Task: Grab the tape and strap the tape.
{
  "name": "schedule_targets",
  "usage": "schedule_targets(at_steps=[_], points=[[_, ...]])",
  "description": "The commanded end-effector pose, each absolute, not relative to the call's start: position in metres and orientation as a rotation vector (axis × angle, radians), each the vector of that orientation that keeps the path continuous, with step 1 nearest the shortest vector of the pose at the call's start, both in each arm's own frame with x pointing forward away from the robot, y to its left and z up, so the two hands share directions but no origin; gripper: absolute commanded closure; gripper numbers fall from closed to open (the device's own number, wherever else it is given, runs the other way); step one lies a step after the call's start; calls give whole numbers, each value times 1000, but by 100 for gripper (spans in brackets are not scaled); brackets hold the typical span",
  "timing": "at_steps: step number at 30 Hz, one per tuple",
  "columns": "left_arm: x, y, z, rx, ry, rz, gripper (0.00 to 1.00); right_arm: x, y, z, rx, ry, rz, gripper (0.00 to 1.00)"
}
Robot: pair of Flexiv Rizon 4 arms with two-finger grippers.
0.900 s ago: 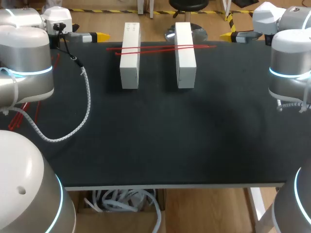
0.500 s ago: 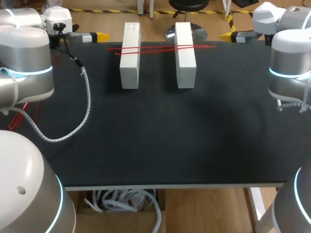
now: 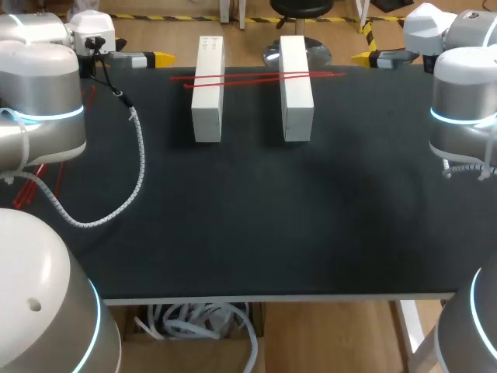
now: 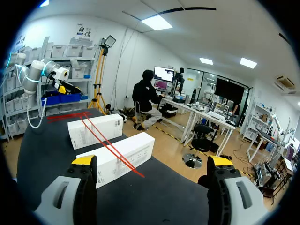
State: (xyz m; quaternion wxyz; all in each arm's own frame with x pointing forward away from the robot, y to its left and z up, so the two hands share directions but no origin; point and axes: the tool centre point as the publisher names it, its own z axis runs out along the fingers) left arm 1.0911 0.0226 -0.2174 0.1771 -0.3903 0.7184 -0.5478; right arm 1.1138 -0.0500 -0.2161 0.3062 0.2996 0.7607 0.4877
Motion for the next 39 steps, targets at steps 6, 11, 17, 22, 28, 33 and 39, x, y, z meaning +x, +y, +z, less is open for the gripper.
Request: schedule_targets(at_steps=[6, 11, 17, 22, 28, 33, 39], points=[[1091, 23, -217, -1105, 2033, -1550, 0, 1114, -50, -216, 793, 2013, 1291, 0], [1091, 23, -217, -1105, 2033, -1550, 0, 1114, -50, -216, 793, 2013, 1291, 0], [1112, 13, -213, -910, 2138, -1555, 0, 1114, -50, -216, 793, 2013, 1291, 0], [1140, 12, -209, -641, 2272, -1590, 0, 1114, -50, -216, 793, 2013, 1291, 0], [1164, 32, -212, -341, 2446, -1584, 0, 1114, -50, -216, 793, 2013, 1291, 0], [1171, 45, -213, -192, 2516, -1761, 0, 1114, -50, -216, 793, 2013, 1291, 0], [1176, 53, -219, -174, 2530, -1797, 0, 1114, -50, -216, 793, 2013, 1291, 0]])
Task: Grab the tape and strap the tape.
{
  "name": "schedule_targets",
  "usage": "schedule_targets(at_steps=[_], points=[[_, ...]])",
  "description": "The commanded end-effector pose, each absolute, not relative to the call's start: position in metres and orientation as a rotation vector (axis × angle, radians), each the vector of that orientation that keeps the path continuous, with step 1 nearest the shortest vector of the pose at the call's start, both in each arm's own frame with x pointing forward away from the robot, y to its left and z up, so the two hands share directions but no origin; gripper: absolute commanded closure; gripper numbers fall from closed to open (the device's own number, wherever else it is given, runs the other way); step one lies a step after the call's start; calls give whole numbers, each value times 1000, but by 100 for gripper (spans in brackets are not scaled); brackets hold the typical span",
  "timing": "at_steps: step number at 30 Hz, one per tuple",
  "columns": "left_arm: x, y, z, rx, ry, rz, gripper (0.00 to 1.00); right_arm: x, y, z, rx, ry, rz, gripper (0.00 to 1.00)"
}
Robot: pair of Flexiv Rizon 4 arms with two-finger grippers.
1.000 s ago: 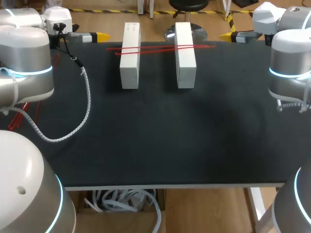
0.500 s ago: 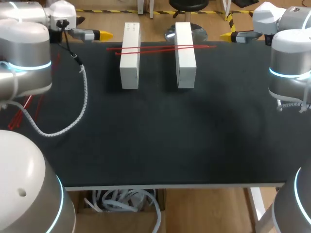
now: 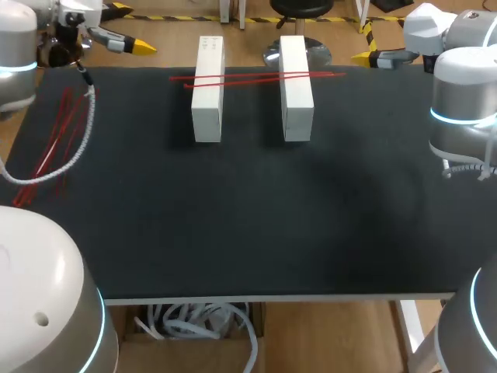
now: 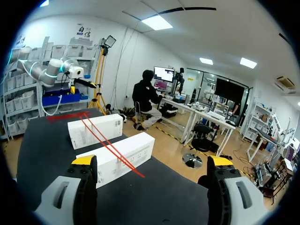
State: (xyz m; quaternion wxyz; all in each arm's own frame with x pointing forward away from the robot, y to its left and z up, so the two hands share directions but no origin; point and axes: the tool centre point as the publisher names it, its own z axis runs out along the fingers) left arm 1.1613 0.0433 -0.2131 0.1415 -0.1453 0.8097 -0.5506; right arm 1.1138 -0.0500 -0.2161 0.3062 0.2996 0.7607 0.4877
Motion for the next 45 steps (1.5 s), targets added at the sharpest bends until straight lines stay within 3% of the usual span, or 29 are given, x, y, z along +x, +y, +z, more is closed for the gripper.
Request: schedule_targets(at_steps=[1, 43, 44, 45], points=[[1177, 55, -218, -220, 2503, -1797, 0, 1114, -50, -216, 793, 2013, 1291, 0], [1148, 30, -289, -283, 2484, -1796, 0, 1114, -50, -216, 793, 2013, 1291, 0], [1148, 29, -289, -280, 2484, -1793, 11, 1114, -50, -216, 793, 2013, 1291, 0], [1149, 28, -289, -271, 2483, -1801, 50, 1114, -50, -216, 793, 2013, 1291, 0]])
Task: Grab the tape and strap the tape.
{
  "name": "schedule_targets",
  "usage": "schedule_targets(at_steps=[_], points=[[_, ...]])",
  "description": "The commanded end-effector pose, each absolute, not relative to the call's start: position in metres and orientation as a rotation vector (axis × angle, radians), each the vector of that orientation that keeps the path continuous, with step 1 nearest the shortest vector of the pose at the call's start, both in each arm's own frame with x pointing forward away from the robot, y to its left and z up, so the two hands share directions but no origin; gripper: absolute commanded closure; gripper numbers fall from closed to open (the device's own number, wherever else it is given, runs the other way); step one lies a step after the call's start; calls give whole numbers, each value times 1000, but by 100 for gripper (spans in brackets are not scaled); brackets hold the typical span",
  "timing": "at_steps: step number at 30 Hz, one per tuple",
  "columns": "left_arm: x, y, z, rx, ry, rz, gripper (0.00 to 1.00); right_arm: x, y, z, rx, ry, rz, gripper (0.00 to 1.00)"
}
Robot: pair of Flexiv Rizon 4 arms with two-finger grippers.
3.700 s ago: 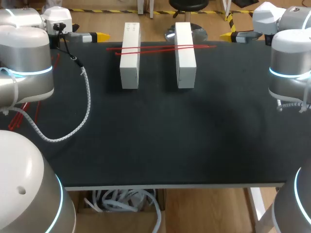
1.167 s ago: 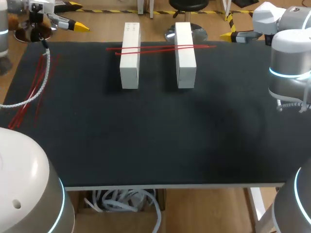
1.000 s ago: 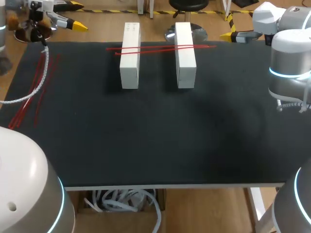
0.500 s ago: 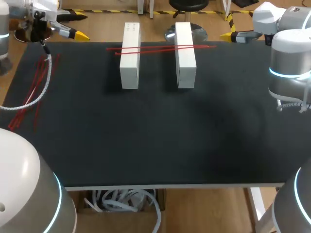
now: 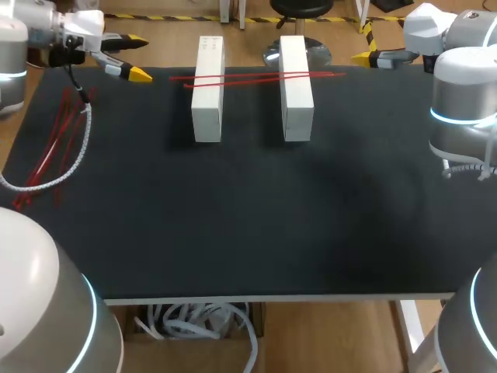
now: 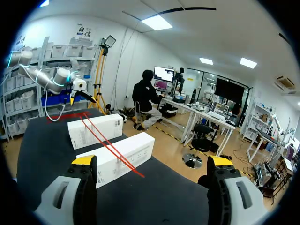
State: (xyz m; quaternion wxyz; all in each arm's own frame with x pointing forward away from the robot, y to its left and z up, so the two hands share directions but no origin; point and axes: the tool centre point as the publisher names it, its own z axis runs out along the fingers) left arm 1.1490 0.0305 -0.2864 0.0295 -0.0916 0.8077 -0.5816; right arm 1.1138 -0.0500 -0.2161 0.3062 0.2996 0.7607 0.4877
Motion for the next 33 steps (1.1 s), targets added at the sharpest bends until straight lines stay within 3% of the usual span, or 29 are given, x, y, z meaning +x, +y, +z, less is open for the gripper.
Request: schedule_targets(at_steps=[1, 2, 4, 5, 7, 8, 9, 10, 11, 13, 16, 17, 18, 19, 20, 22, 25, 28, 33], points=[[1148, 27, -290, -264, 2485, -1796, 51, 1114, -50, -216, 793, 2013, 1291, 0], [1148, 26, -290, -241, 2488, -1806, 40, 1114, -50, -216, 793, 2013, 1291, 0], [1147, 24, -291, -232, 2499, -1788, 94, 1114, -50, -216, 793, 2013, 1291, 0], [1146, 24, -291, -237, 2499, -1794, 94, 1114, -50, -216, 793, 2013, 1291, 0], [1145, 22, -293, -228, 2507, -1785, 72, 1114, -50, -216, 793, 2013, 1291, 0], [1143, 22, -292, -201, 2510, -1817, 67, 1114, -50, -216, 793, 2013, 1291, 0], [1142, 21, -292, -200, 2515, -1806, 100, 1114, -50, -216, 793, 2013, 1291, 0], [1142, 21, -293, -201, 2517, -1801, 100, 1114, -50, -216, 793, 2013, 1291, 0], [1141, 20, -293, -201, 2517, -1801, 84, 1114, -50, -216, 793, 2013, 1291, 0], [1140, 20, -294, -202, 2519, -1798, 79, 1114, -50, -216, 793, 2013, 1291, 0], [1139, 19, -296, -207, 2527, -1797, 55, 1114, -50, -216, 793, 2013, 1291, 0], [1138, 19, -296, -189, 2535, -1801, 56, 1114, -50, -216, 793, 2013, 1291, 0], [1138, 19, -296, -189, 2536, -1798, 67, 1114, -50, -216, 793, 2013, 1291, 0], [1137, 19, -296, -190, 2536, -1797, 70, 1114, -50, -216, 793, 2013, 1291, 0], [1137, 18, -296, -181, 2541, -1803, 65, 1114, -50, -216, 793, 2013, 1291, 0], [1137, 17, -297, -179, 2543, -1798, 73, 1114, -50, -216, 793, 2013, 1291, 0], [1137, 17, -298, -177, 2544, -1802, 70, 1114, -50, -216, 793, 2013, 1291, 0], [1137, 15, -298, -176, 2544, -1802, 59, 1114, -50, -216, 793, 2013, 1291, 0], [1136, 13, -301, -175, 2549, -1806, 55, 1114, -50, -216, 793, 2013, 1291, 0]])
